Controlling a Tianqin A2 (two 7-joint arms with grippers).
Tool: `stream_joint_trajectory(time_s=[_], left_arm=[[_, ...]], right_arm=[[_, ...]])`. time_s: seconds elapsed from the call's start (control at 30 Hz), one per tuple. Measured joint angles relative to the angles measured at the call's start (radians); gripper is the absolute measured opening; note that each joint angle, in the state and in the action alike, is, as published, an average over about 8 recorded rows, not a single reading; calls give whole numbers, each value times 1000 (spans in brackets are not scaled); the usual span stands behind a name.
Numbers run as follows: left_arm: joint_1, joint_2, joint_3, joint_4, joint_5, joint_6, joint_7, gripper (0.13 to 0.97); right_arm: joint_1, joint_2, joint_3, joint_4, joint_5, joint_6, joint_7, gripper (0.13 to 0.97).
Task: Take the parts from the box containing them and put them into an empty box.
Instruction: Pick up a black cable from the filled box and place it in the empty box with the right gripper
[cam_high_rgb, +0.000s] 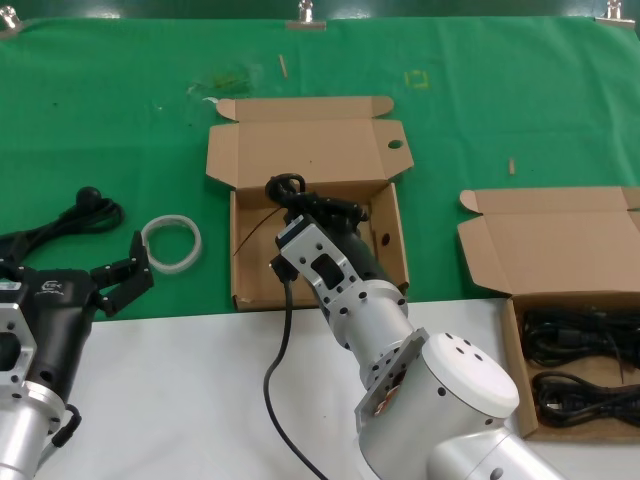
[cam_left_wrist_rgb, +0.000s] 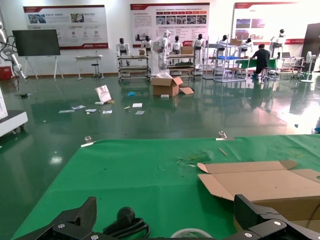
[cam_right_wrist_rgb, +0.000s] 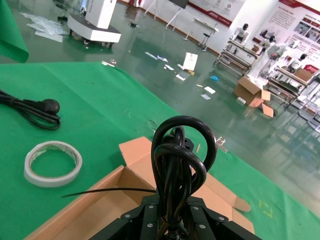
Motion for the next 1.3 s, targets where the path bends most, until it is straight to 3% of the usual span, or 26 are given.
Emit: stream_joint_trajectory(time_s=[0.5,0.8,1.1,1.3], left_arm=[[0,0,0,0,0,0,0,966],[0,0,0,0,0,0,0,966],[0,0,0,0,0,0,0,966],[0,0,0,0,0,0,0,966]], right_arm=[[3,28,-6,-6,-3,2,6,237],[3,46,-6,-6,-3,2,6,338],[3,52,-6,-6,-3,2,6,504],[3,52,-6,-6,-3,2,5,659]])
